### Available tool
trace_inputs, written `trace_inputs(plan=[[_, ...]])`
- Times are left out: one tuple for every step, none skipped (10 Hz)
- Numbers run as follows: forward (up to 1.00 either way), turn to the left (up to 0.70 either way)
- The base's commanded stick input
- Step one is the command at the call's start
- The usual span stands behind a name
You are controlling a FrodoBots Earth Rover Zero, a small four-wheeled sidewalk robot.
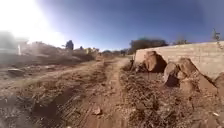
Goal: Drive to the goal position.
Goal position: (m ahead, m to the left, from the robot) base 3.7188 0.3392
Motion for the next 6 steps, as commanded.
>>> trace_inputs(plan=[[0.50,0.00],[0.50,0.00],[0.50,0.00],[0.50,0.00],[0.50,0.00],[0.50,0.00]])
